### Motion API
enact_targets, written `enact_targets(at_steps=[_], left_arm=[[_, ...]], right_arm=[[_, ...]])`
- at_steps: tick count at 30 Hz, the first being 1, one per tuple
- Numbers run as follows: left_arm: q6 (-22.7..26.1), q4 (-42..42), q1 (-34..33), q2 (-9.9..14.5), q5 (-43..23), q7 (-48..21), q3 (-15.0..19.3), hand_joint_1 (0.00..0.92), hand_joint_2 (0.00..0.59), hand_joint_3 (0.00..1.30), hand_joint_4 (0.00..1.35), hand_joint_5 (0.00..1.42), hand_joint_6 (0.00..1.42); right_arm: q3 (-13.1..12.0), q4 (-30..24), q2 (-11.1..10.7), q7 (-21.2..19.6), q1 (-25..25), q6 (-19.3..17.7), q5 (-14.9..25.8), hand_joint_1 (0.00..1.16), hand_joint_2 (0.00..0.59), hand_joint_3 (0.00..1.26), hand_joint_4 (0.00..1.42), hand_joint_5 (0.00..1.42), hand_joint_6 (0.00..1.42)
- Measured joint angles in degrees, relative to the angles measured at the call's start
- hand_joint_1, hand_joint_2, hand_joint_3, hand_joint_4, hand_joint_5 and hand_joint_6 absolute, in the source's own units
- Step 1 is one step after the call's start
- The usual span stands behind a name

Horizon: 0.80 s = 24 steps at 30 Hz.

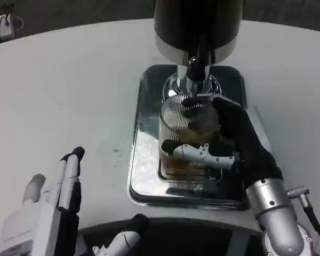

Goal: Grasp the cup under the faucet to collect the drink, then remove the cup.

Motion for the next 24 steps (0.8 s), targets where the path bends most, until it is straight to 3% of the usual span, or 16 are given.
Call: enact_targets(at_steps=[15, 24], left_arm=[[0.00, 0.60, -1.09, -0.39, 0.04, 0.01, -0.73, 0.000, 0.122, 0.00, 0.00, 0.15, 0.00], [-0.02, 0.66, -1.14, -0.35, 0.10, 0.01, -0.91, 0.000, 0.118, 0.00, 0.00, 0.15, 0.00]], right_arm=[[0.69, -9.29, 1.29, 2.54, 5.47, 2.31, 1.69, 1.16, 0.057, 0.87, 1.04, 1.22, 1.42], [2.69, -13.77, 1.18, 4.97, 8.84, 2.42, 1.44, 1.16, 0.058, 0.87, 1.04, 1.22, 1.42]])
